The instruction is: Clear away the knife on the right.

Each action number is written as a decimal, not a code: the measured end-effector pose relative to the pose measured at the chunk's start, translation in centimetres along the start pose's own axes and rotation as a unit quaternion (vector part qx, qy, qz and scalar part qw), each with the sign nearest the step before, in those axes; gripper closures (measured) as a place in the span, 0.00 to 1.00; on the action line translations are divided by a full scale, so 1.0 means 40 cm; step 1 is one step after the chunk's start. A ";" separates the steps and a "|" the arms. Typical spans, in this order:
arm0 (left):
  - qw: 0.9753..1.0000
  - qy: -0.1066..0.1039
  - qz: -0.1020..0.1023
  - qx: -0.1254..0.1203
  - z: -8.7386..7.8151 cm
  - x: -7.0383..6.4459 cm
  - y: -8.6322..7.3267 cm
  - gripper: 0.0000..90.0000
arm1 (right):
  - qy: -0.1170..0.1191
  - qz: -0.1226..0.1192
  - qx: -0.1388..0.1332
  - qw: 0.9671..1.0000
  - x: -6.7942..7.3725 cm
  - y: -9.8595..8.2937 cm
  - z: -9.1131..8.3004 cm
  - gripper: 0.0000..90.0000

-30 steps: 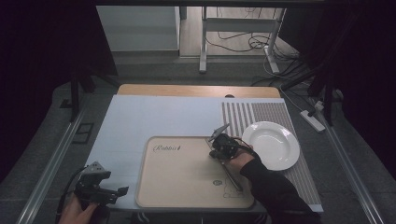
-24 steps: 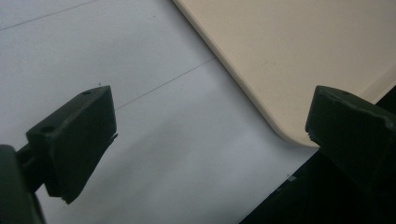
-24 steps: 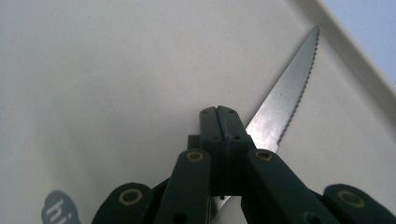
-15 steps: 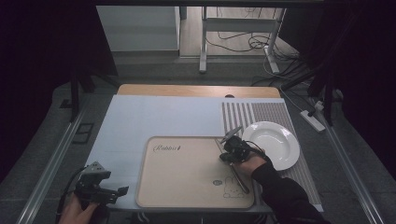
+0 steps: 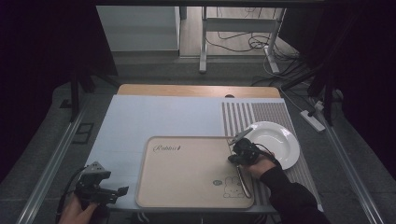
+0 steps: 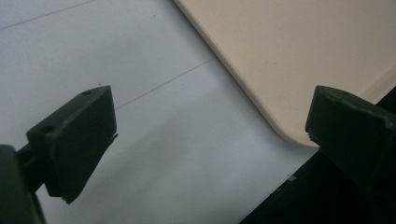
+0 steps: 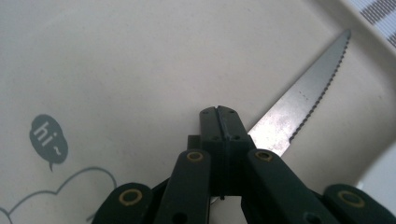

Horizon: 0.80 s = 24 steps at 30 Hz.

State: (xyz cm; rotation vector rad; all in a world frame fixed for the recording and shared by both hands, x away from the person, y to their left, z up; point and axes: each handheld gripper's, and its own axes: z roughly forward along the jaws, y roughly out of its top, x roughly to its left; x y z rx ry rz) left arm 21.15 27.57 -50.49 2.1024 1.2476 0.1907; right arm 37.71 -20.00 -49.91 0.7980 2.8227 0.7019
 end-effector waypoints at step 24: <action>1.000 0.001 -0.002 0.001 0.001 0.000 0.000 0.03 | -0.014 0.037 -0.032 0.999 -0.006 -0.019 -0.029 0.81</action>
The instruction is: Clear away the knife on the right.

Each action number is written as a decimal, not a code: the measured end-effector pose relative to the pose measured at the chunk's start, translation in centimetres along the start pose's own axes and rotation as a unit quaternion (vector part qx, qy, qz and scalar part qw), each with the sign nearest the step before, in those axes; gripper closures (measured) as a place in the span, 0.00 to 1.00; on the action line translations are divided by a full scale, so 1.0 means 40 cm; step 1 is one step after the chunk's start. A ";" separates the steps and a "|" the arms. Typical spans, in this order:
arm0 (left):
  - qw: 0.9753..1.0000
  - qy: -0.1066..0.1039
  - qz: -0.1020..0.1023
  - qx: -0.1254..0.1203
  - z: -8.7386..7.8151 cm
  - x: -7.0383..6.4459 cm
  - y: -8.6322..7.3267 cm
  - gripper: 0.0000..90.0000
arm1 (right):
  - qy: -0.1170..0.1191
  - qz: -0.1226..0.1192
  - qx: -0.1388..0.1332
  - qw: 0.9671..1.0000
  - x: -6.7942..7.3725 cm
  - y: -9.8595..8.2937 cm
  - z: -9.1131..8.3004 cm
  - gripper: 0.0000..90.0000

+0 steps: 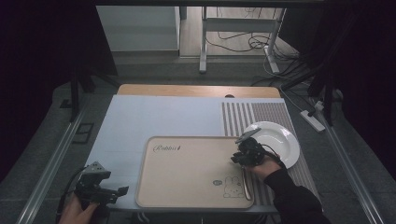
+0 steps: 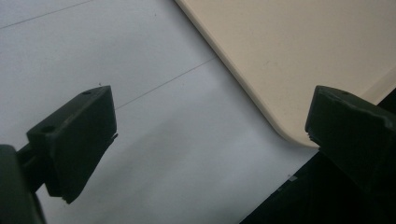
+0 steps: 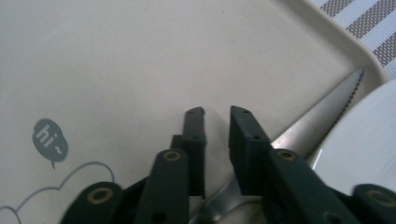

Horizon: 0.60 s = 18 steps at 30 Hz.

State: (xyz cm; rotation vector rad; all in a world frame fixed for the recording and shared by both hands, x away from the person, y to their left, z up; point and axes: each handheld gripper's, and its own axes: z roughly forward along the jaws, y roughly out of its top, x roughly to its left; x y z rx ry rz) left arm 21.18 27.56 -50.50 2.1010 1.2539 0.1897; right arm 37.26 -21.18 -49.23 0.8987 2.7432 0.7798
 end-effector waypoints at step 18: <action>1.000 -0.002 -0.004 -0.001 0.000 0.002 0.000 0.03 | 0.006 0.019 -0.045 0.999 0.032 0.007 -0.037 0.37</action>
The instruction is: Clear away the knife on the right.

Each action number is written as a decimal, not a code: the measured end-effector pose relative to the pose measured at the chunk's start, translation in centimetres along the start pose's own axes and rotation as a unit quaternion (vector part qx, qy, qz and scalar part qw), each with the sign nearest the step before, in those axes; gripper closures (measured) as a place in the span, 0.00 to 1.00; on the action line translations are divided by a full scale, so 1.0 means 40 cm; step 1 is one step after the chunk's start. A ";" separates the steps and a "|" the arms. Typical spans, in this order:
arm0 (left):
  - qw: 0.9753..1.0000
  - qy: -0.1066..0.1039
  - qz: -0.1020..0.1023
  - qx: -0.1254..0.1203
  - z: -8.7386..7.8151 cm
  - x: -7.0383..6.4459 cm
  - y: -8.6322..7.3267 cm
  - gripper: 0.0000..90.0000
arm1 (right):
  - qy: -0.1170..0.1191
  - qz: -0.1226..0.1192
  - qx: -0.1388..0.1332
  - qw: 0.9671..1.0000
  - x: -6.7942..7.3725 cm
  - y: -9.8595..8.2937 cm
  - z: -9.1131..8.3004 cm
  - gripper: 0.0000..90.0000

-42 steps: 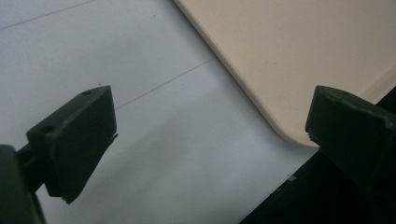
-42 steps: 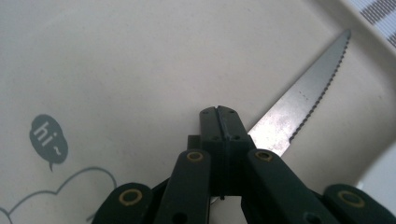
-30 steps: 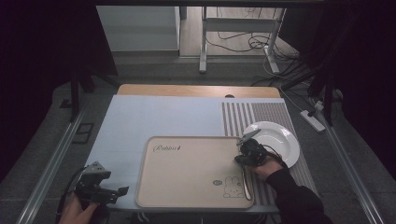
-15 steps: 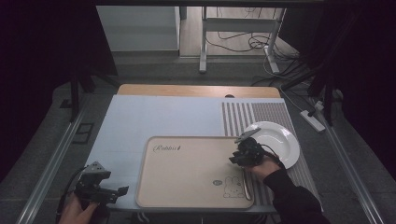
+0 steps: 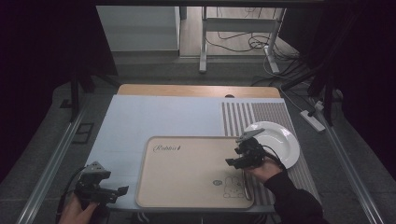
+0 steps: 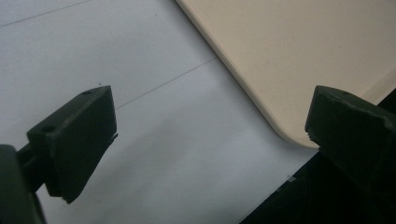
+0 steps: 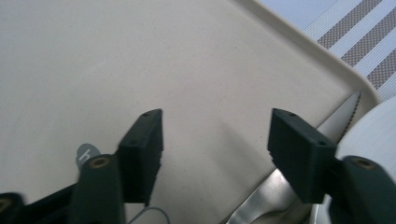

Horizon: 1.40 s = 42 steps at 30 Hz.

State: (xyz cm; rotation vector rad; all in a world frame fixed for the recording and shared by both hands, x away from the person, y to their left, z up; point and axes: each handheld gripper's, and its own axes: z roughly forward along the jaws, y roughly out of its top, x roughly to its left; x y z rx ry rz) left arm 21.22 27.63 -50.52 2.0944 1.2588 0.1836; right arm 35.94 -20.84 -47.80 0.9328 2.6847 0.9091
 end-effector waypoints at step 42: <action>1.000 0.001 0.001 0.001 0.000 -0.001 0.000 0.04 | -0.024 0.009 -0.023 0.999 -0.007 -0.065 -0.051 0.02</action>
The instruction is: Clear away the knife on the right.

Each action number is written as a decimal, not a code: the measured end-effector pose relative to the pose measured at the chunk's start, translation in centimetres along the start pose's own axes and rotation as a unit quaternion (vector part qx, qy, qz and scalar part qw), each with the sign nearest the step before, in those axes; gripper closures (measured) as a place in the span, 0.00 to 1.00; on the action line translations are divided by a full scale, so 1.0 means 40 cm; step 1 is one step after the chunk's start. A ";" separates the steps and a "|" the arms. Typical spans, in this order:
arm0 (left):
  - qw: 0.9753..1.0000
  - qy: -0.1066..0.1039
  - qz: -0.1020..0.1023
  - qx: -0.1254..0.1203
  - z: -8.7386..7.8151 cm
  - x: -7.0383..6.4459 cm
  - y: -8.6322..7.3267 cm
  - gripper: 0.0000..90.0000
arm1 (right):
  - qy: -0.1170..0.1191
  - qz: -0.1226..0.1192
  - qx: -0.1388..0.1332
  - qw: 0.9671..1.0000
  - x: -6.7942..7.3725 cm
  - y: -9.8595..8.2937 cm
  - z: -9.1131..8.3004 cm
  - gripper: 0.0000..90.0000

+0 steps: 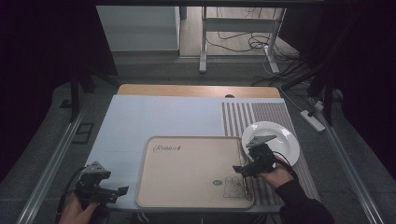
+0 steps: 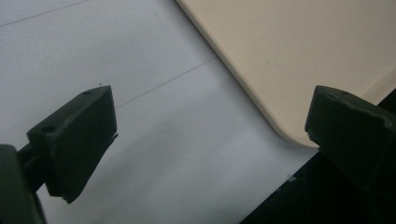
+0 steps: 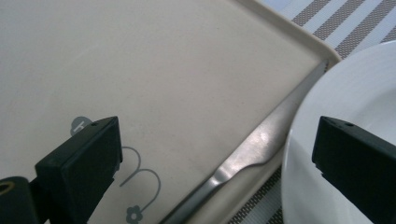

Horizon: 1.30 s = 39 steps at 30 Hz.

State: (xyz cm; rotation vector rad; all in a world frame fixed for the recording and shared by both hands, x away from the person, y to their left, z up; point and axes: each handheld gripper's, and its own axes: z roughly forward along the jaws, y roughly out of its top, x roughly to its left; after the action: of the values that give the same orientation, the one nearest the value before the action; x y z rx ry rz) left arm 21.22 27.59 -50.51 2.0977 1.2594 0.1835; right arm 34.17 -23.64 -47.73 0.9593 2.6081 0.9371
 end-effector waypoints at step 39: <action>1.000 -0.003 0.002 -0.002 -0.001 0.000 -0.001 0.04 | -0.051 0.036 -0.028 0.998 -0.020 -0.100 -0.070 0.00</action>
State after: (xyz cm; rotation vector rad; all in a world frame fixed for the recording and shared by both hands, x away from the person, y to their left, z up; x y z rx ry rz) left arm 21.18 27.64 -50.51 2.0955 1.2502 0.1802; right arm 31.65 -27.88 -48.09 1.0645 2.4661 0.9464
